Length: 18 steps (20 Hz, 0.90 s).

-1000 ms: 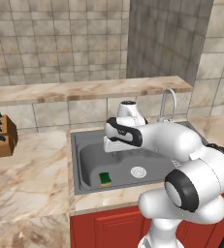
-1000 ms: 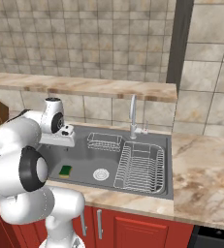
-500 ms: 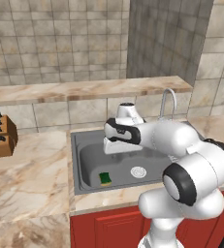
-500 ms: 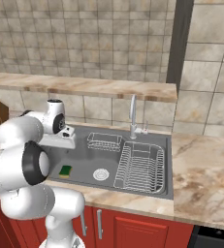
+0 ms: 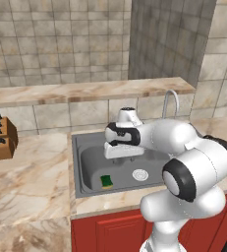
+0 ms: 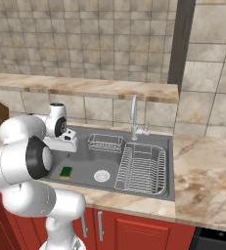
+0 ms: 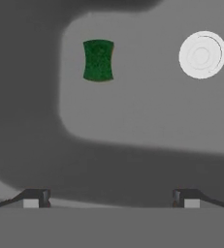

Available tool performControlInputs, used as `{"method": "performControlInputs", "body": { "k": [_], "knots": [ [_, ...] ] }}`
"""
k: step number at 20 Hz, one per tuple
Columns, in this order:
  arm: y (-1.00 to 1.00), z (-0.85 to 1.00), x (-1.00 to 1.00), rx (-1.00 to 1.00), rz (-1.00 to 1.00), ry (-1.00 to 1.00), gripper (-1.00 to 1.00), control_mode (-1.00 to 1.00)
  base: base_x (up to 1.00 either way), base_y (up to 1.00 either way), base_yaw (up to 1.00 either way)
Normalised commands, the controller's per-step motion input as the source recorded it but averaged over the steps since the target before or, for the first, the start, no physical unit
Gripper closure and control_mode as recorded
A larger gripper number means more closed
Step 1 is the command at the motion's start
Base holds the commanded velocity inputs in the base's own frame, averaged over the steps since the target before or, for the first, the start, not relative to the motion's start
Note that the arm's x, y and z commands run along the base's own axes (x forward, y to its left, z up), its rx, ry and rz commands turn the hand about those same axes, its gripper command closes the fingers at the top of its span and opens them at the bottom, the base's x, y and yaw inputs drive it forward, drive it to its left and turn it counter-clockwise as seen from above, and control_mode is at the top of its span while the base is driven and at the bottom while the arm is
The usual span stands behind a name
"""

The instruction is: Pick up the sponge and sponge from the sink, and place them back in the cabinet, and close the cabinet door.

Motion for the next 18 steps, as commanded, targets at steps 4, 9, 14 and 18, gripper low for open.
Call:
{"method": "performControlInputs", "body": {
  "k": [4,9,14,18],
  "knots": [
    [0.06,-0.16,0.10,0.00,0.00,0.00,-1.00,-1.00,0.00,0.00,0.00],
    [0.05,-0.17,0.12,0.00,0.00,0.00,-1.00,-1.00,0.00,0.00,0.00],
    [0.04,-0.20,0.15,0.00,0.00,0.00,-1.00,-1.00,0.00,0.00,0.00],
    [0.06,-0.20,0.14,0.00,0.00,0.00,-1.00,-1.00,0.00,0.00,0.00]
  ]
}}
